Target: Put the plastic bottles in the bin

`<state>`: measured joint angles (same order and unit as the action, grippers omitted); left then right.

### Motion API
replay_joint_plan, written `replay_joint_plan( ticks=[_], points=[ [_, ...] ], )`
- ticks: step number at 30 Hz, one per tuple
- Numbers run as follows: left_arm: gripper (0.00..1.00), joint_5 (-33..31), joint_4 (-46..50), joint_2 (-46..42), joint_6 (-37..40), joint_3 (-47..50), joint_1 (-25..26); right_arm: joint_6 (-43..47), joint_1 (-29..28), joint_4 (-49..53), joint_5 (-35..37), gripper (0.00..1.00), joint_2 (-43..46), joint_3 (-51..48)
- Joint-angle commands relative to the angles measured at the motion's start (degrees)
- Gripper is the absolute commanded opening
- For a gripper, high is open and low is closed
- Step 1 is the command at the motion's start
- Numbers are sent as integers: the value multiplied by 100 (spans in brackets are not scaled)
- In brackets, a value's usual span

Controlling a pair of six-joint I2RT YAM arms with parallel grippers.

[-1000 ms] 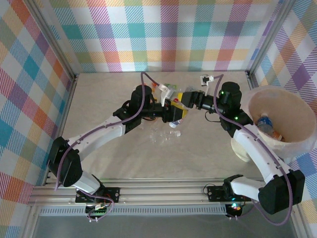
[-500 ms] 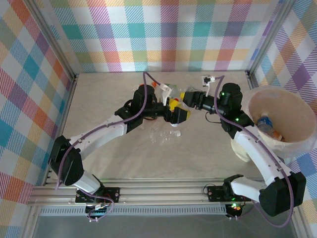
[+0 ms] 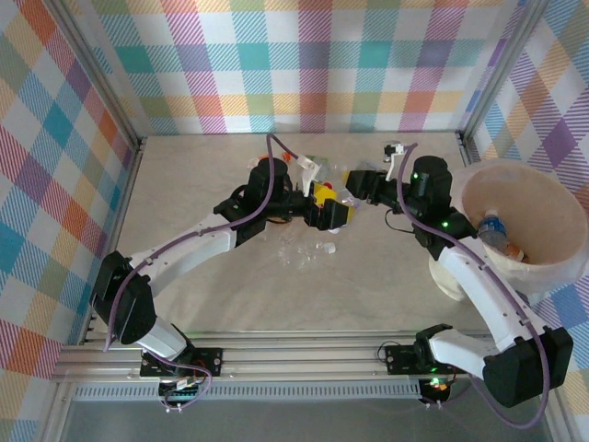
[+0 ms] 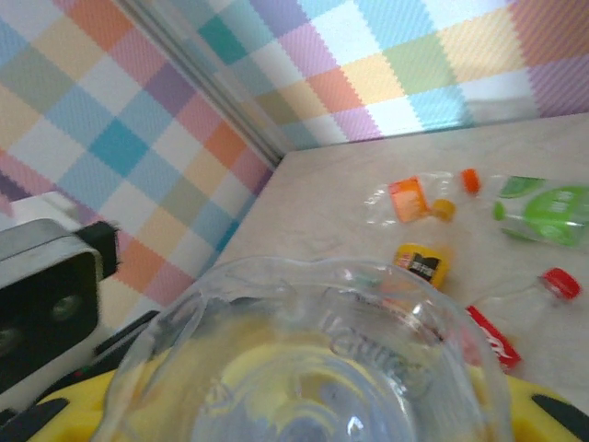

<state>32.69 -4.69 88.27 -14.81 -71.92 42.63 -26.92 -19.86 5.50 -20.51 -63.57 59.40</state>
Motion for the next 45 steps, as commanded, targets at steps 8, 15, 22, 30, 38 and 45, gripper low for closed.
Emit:
replay_joint_plan(
  ticks=[8,15,22,30,38,45],
  points=[
    [100,-621,-536,-301,-338,126,198,1608,-27,1400,2026,43,126,1190],
    [100,-797,-535,-209,-299,3,462,2690,-18,1725,3188,44,206,1964],
    [100,-821,-474,44,-320,-205,514,4117,187,1552,4921,44,214,2395],
    [100,-1075,-454,129,-355,-270,509,4051,1699,2362,5309,44,371,2658],
    [100,-1360,-656,120,-467,-181,510,4023,2834,3406,5911,44,247,2657],
    [100,-1403,-579,162,-592,-172,514,4232,3599,3118,5989,44,354,2204]
  ],
)
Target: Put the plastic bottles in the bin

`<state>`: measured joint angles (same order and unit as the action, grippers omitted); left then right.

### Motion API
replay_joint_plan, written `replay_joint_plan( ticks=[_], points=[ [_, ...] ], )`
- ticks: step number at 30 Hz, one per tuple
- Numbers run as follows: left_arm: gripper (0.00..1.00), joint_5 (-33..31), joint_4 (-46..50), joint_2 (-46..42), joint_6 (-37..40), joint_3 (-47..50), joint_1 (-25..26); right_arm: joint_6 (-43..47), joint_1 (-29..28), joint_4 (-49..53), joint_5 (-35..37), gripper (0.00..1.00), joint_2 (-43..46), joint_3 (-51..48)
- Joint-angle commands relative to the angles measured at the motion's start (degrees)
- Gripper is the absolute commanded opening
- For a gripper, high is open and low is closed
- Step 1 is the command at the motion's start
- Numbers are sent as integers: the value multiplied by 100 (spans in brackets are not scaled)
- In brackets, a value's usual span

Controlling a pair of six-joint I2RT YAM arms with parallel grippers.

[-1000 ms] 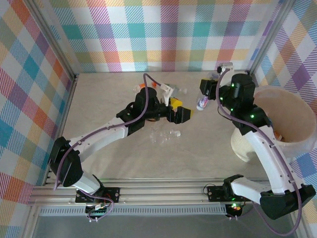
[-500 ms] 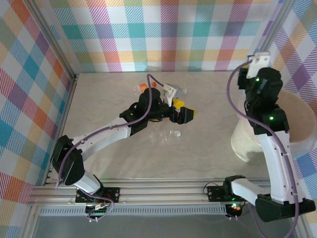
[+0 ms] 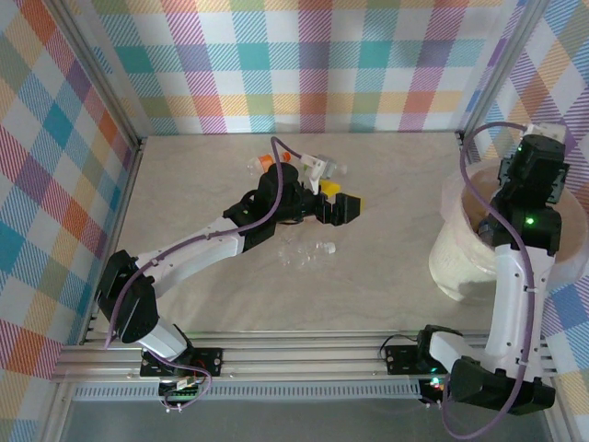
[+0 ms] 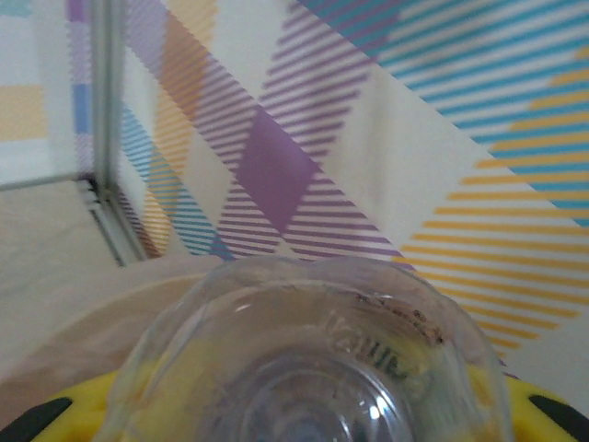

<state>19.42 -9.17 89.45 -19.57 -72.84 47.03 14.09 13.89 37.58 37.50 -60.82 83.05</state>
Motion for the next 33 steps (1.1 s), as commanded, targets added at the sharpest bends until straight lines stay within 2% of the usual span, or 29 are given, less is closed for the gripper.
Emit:
replay_joint_plan(
  ticks=[1,9,15,18,21,23,27,33],
  points=[
    [100,-51,-97,63,-119,-94,74,93,381,-148,175,44,79,-259],
    [100,31,-10,269,-272,-212,71,44,1298,-588,118,46,-37,-854],
    [100,135,44,443,-414,-327,75,-309,1460,-421,131,49,-115,-1102],
    [100,137,95,463,-432,-357,71,-445,1468,-198,185,56,-293,-1060],
    [100,90,154,468,-446,-358,78,-643,1459,109,268,75,-528,-894],
    [100,32,171,460,-472,-349,72,-746,1458,228,273,83,-658,-781],
    [100,-120,180,433,-502,-295,70,-1003,1450,341,205,89,-739,-629],
    [100,-539,204,440,-626,-244,63,-1136,1205,634,-389,96,-596,-371]
  ],
)
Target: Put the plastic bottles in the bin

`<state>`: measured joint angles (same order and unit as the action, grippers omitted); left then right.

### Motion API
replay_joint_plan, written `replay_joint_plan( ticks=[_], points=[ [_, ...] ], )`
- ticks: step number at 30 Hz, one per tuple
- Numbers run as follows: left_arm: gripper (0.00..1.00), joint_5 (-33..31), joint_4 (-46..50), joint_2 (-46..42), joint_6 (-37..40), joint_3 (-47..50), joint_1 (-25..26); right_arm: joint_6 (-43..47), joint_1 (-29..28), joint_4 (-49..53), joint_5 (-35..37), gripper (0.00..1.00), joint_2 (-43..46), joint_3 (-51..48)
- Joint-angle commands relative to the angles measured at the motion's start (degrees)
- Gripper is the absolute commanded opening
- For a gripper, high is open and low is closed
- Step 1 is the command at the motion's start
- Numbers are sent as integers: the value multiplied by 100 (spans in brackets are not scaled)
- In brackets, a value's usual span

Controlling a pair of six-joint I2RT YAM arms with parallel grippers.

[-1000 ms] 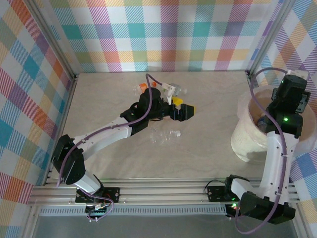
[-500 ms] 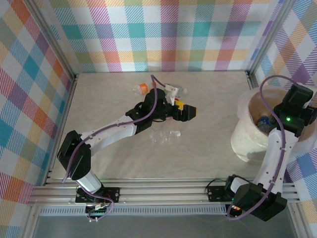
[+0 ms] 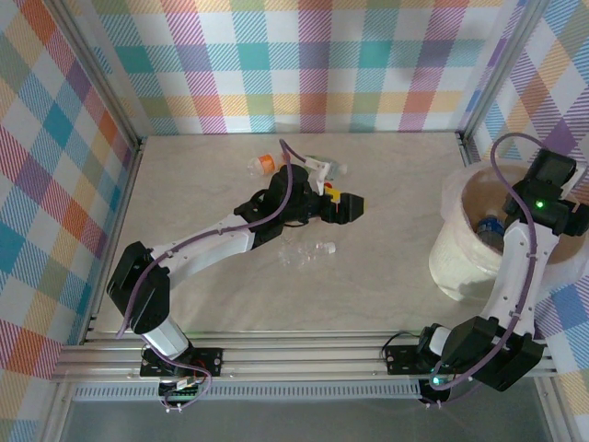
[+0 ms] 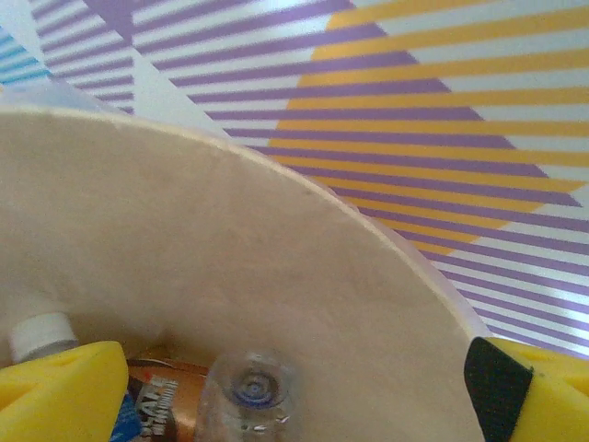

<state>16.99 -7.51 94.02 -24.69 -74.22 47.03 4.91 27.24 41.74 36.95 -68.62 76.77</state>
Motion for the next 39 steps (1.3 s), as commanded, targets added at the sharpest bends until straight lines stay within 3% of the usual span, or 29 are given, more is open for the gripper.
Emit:
replay_joint_plan(
  ticks=[1,16,24,28,39],
  points=[
    [100,-377,43,-15,-148,-106,61,-237,-171,242,-417,97,227,288],
    [100,-1409,192,-241,-672,337,-122,-1100,-1009,180,-2201,100,947,377],
    [100,-2119,789,-401,-1057,522,-277,-1887,-1572,-669,-4830,100,1357,-86],
    [100,-2480,1379,-534,-1114,514,-334,-2218,-1975,-1170,-5692,100,1341,-328],
    [100,-3559,2931,-912,-1379,840,-814,-2370,-3717,-2049,-6063,100,1109,-1061]
  ],
)
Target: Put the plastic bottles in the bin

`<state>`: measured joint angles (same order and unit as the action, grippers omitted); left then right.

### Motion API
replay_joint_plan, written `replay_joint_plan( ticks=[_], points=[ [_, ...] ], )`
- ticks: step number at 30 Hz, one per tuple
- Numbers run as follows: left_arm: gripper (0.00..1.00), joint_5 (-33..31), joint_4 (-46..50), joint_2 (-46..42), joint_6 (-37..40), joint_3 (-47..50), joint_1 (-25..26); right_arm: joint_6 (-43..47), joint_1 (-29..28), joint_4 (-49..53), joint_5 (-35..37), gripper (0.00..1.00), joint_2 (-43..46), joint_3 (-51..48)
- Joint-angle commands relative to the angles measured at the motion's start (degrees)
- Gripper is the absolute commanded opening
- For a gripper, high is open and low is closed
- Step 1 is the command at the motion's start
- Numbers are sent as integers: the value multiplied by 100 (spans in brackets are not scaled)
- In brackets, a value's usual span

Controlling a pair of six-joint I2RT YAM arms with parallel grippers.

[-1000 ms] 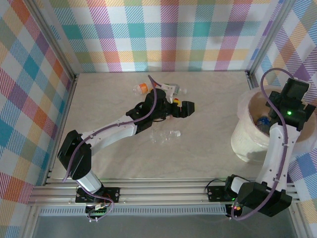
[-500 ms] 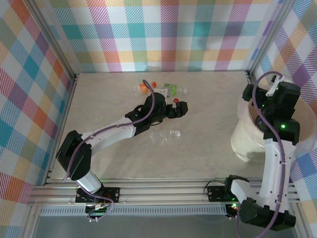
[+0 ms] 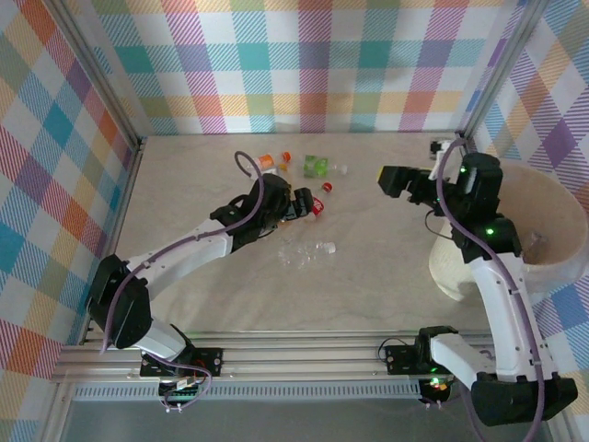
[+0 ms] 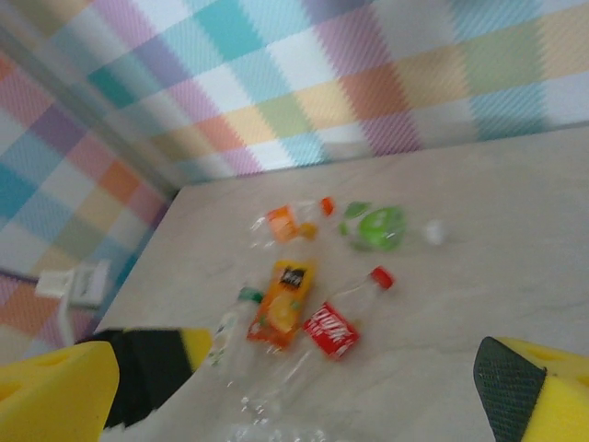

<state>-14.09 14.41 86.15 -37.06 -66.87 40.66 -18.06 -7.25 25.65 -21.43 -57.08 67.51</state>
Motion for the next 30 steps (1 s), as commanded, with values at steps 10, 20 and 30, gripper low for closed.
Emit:
replay_joint_plan(
  ticks=[10,20,30],
  points=[
    [100,-461,1716,559,769,-209,-745,281,-590,-16,563,100,37,-360],
    [100,349,1632,1422,1569,-594,-1167,572,-594,212,842,100,297,-351],
    [90,731,1343,1938,1787,-578,-1316,516,-593,121,803,100,360,-427]
  ],
)
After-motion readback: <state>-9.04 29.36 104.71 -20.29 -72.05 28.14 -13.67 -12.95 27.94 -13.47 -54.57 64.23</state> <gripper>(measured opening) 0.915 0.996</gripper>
